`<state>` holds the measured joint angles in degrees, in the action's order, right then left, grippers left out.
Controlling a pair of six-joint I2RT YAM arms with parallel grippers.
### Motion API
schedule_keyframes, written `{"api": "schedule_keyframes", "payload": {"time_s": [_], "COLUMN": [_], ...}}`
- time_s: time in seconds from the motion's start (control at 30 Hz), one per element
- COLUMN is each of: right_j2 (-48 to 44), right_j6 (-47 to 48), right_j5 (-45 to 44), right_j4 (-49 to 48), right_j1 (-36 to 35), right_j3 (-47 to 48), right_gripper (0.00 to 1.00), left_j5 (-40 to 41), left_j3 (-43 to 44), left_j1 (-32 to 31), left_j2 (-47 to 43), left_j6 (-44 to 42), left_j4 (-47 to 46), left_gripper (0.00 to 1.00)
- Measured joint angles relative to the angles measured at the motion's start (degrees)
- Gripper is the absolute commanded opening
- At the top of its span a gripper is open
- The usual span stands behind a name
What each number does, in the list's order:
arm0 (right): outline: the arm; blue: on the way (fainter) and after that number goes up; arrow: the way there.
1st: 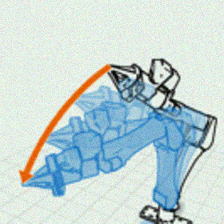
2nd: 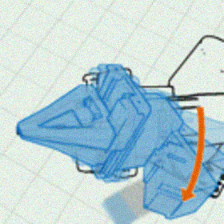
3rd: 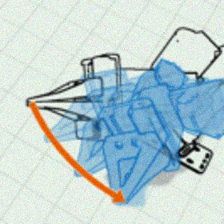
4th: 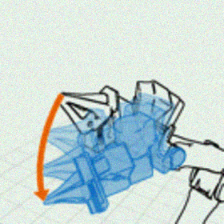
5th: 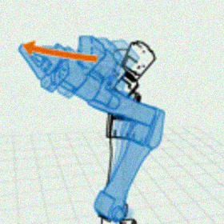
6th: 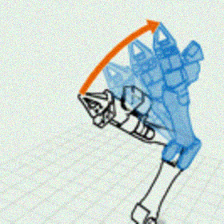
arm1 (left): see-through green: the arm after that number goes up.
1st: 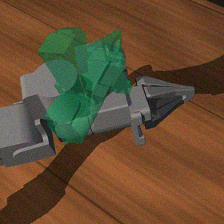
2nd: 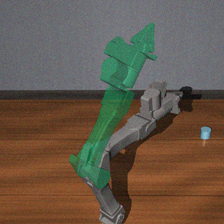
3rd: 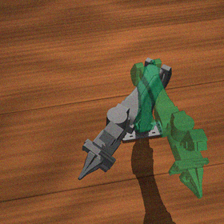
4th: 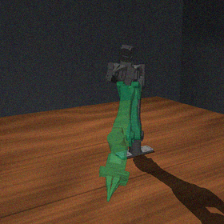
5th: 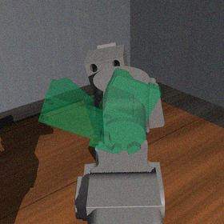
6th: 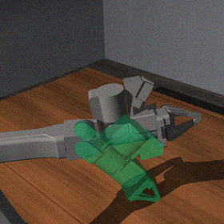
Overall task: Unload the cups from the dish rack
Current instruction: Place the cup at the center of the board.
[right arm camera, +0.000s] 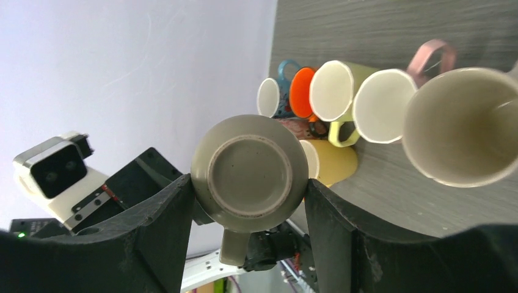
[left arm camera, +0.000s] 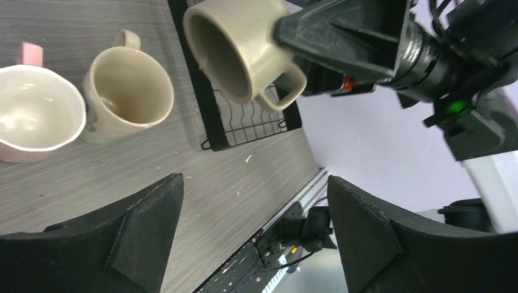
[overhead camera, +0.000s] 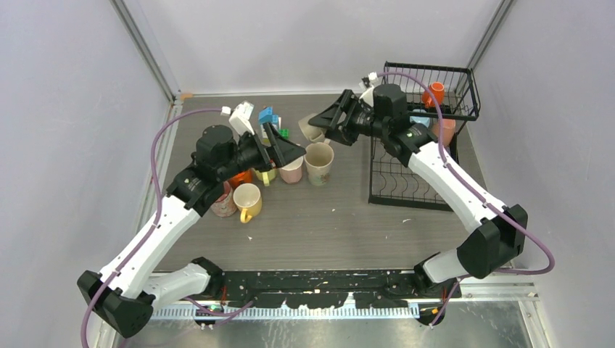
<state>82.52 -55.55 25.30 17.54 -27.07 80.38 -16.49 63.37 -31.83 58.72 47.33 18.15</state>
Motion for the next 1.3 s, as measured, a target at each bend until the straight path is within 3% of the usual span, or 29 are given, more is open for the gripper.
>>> {"api": "schedule_keyframes", "payload": {"time_s": [0.33, 1.3], "right_j2": [0.0, -0.2], "right_j6": [-11.0, -18.8], "right_j5": [3.6, 7.3], "right_j4": [-14.2, -26.0], "right_j1": [-1.4, -1.5], "right_j3": [-7.8, -14.4], "right_gripper": [0.34, 0.34], "left_j5": [-1.4, -3.2], "left_j3": [-4.9, -5.1], "left_j1": [1.7, 3.2], "left_j2": [0.0, 5.4], "left_j6": [8.0, 13.1], "left_j4": [-8.3, -21.3], "left_gripper": [0.57, 0.36]}}
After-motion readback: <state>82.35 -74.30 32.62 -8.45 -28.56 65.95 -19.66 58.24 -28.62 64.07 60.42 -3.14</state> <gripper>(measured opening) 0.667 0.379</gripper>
